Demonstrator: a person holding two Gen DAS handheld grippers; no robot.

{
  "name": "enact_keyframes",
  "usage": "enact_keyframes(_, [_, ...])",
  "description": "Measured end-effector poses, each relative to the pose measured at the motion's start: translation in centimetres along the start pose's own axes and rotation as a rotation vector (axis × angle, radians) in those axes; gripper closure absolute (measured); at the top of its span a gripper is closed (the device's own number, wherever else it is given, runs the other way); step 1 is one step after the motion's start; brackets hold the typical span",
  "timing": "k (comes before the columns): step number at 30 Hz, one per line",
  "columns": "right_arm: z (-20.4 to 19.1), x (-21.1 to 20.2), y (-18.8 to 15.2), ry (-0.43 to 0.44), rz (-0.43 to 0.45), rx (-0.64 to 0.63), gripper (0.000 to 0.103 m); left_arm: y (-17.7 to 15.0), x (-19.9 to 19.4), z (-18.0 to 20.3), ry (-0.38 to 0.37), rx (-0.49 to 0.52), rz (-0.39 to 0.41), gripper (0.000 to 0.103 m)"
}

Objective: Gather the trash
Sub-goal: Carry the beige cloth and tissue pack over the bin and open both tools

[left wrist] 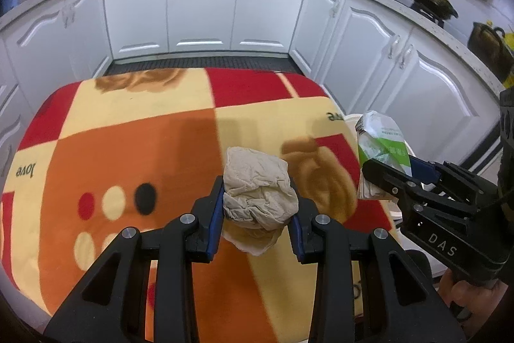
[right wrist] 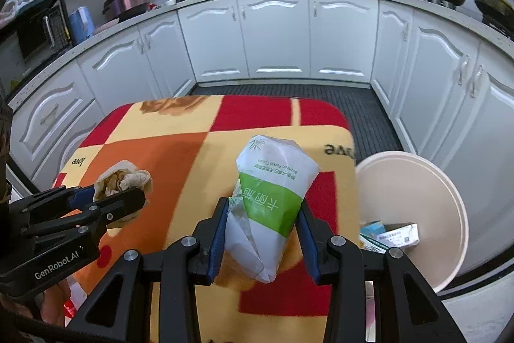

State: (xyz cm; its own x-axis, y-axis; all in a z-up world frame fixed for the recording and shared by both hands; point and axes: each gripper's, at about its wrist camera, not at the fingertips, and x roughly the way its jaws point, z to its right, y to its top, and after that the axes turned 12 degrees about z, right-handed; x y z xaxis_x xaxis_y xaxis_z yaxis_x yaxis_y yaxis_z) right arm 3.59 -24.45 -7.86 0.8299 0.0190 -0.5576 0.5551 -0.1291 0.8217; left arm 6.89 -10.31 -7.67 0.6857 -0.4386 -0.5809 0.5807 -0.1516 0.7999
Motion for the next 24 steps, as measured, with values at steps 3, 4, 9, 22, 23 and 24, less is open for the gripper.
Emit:
enact_keyframes(3, [1.2,-0.6,-0.1,-0.014,0.006,0.014,0.064,0.2,0.3,1.6,-0.011,0.024,0.002,0.071])
enact_keyframes(4, [1.6,-0.8,-0.2,-0.019,0.009,0.02,0.064,0.2,0.4,2.0,-0.015,0.031,0.001,0.071])
enact_keyframes(9, [3.7,-1.8,-0.2,-0.048,0.02,0.048,0.064,0.5,0.9,4.1,-0.03,0.066,0.003,0.071])
enact_keyframes(22, [8.6,-3.7,-0.5,-0.116,0.042,0.119,0.064,1.2,2.4,8.5,-0.049,0.149,0.017,0.071])
enact_keyframes(23, [9.0,-3.8,-0.5,-0.121,0.042,0.124,0.064,1.2,2.5,8.8,-0.052,0.152,0.016,0.071])
enact_keyframes(24, [9.3,-3.9,-0.5,-0.126,0.043,0.13,0.064,1.2,2.7,9.1,-0.056,0.157,0.014,0.071])
